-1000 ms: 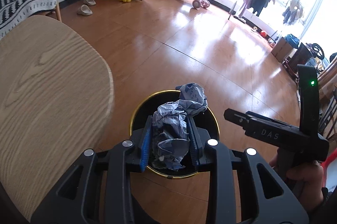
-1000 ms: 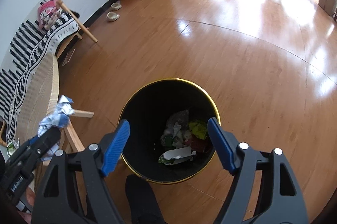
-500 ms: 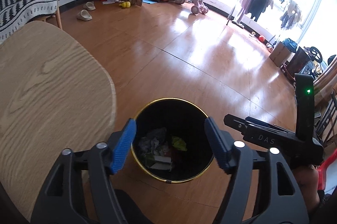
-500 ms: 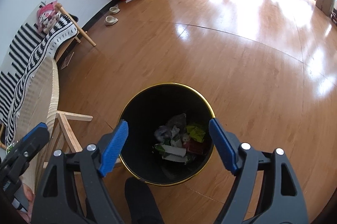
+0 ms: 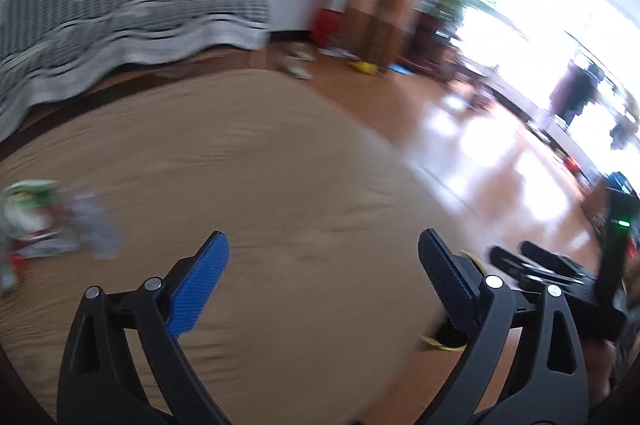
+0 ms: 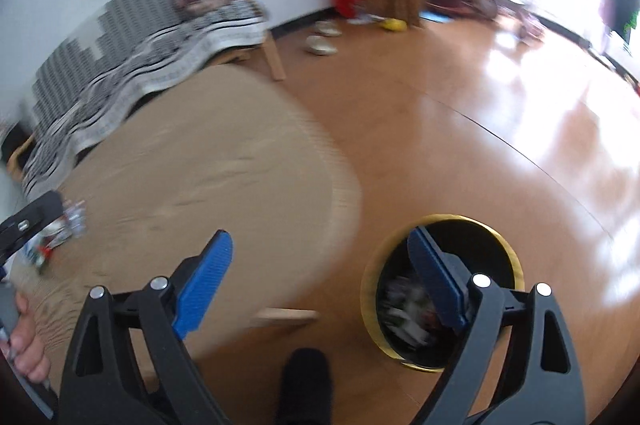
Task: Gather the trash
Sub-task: 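Move both tools back over the table toward the cigarette box, then grasp the white-green cigarette box with the left gripper while the right gripper grasps the pill blister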
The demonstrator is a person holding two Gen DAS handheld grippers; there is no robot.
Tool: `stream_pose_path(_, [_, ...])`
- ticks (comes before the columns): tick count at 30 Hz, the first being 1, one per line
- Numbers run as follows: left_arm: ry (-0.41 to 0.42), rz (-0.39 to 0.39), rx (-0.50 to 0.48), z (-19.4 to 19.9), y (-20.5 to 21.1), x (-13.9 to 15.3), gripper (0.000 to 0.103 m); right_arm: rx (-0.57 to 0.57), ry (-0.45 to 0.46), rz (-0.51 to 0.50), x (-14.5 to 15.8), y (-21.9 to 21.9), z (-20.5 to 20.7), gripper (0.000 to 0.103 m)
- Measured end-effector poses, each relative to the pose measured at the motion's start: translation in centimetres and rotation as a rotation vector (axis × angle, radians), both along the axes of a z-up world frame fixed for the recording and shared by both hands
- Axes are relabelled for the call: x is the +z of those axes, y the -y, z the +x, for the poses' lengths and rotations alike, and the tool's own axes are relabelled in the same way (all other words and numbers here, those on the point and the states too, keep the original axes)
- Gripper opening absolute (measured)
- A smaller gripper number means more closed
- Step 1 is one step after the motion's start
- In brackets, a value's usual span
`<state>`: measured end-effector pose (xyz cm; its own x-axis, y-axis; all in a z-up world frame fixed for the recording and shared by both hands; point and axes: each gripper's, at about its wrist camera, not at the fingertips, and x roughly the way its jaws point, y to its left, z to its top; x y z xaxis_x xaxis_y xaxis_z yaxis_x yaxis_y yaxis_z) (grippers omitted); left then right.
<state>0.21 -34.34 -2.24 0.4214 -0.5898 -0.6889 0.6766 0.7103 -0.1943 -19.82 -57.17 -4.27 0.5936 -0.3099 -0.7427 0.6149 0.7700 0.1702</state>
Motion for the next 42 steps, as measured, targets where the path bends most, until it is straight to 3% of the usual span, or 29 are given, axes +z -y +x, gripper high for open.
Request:
stream_pose_path(6, [-0.018, 0.038, 0.285, 7.4, -13.8, -0.2, 0.093, 0.237, 0.028, 0.009, 2.1, -10.1, 10.7, 0.086])
stream_pose_path(14, [-0.062, 0.088, 0.475, 13.7, -27.1, -3.7, 0.093, 0.423, -0.014, 0.001, 1.8, -19.7, 21.5, 0.086])
stream_pose_path(19, [-0.102, 0.124, 0.438, 15.8, -28.2, -6.5, 0.093, 0.454, -0.062, 0.032, -0.1, -22.5, 25.1, 0.083])
stream_pose_path(26, [-0.079, 0.166, 0.323, 15.8, -25.2, -7.9, 0.093, 0.503, -0.118, 0.020, -2.0, -25.3, 27.9, 0.077])
stream_pose_path(32, [-0.103, 0.142, 0.345, 16.4, -26.0, -8.3, 0.093, 0.511, -0.160, 0.013, -3.6, -26.1, 30.1, 0.069])
stream_pose_path(35, [-0.112, 0.121, 0.356, 16.8, -26.5, -8.3, 0.091, 0.516, -0.182, 0.011, -4.5, -26.4, 30.8, 0.059])
stream_pose_path(37, [-0.092, 0.132, 0.359, 16.8, -26.5, -8.1, 0.061, 0.532, -0.200, 0.012, -5.0, -26.6, 31.2, 0.039])
stream_pose_path(38, [-0.086, 0.140, 0.357, 16.8, -26.6, -8.1, 0.057, 0.543, -0.208, 0.015, -5.2, -26.8, 31.2, 0.031])
stream_pose_path(39, [-0.096, 0.131, 0.351, 16.8, -26.8, -8.0, 0.057, 0.554, -0.213, 0.022, -5.3, -26.9, 31.2, 0.020])
stream_pose_path(41, [-0.103, 0.114, 0.361, 16.6, -27.3, -7.8, 0.056, 0.566, -0.204, 0.018, -5.0, -27.1, 30.8, 0.015])
stream_pose_path(42, [-0.095, 0.120, 0.367, 16.6, -27.5, -7.6, 0.056, 0.574, -0.196, 0.011, -4.7, -27.4, 30.6, 0.005])
